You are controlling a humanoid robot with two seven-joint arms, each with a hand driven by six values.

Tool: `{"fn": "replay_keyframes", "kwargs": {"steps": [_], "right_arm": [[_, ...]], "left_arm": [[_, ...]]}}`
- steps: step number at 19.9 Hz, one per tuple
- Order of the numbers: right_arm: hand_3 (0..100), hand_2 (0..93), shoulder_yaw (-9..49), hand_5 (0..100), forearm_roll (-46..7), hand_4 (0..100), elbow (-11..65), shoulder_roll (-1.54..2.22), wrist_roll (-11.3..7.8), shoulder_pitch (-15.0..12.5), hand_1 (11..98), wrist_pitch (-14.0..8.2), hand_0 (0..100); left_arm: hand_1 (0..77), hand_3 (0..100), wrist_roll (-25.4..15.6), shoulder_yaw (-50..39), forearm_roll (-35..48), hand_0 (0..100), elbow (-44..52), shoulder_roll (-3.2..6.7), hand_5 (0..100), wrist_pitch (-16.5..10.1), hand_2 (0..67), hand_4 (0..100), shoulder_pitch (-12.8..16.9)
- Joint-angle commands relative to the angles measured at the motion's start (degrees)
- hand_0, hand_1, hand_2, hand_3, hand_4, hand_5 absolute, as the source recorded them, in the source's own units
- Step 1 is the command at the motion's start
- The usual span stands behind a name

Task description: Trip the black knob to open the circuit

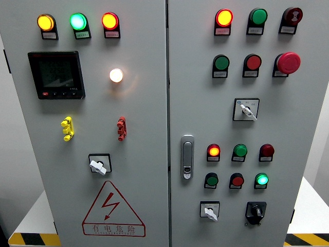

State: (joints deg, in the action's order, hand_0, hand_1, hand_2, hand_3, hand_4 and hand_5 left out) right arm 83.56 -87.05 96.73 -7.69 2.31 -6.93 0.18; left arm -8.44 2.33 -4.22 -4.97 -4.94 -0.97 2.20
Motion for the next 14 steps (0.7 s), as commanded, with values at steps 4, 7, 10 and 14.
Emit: {"fn": "replay_keyframes", "kwargs": {"steps": [4, 7, 10, 14], "right_arm": [[28, 11.6, -1.20, 41, -2.25, 23, 0.12, -0.13, -0.02, -0.62, 44.9, 0.00, 86], [26, 12.3, -1.38, 39, -2.86, 21, 0.12, -0.04, -0.11, -1.06, 44.7, 0.00, 87], [24, 14.3, -1.29, 37, -2.87, 19, 0.12, 0.05, -0.20, -1.50, 44.8, 0.00, 87], [24, 15.5, -1.12, 38, -2.95, 20, 0.12, 0.14, -0.37, -1.59, 45.0, 0.00, 87]], "left_arm": [[3.4, 21, 0.00, 0.04, 0.00, 0, -0.03, 0.02, 2, 0.00, 12.7, 7, 0.00], [3.5, 21, 0.00, 0.04, 0.00, 0, 0.05, 0.02, 2, 0.00, 12.7, 7, 0.00], [3.6, 21, 0.00, 0.04, 0.00, 0, -0.03, 0.02, 2, 0.00, 12.7, 7, 0.00], [3.5, 21, 0.00, -0.05, 0.00, 0, -0.04, 0.02, 2, 0.00, 12.7, 7, 0.00]]}}
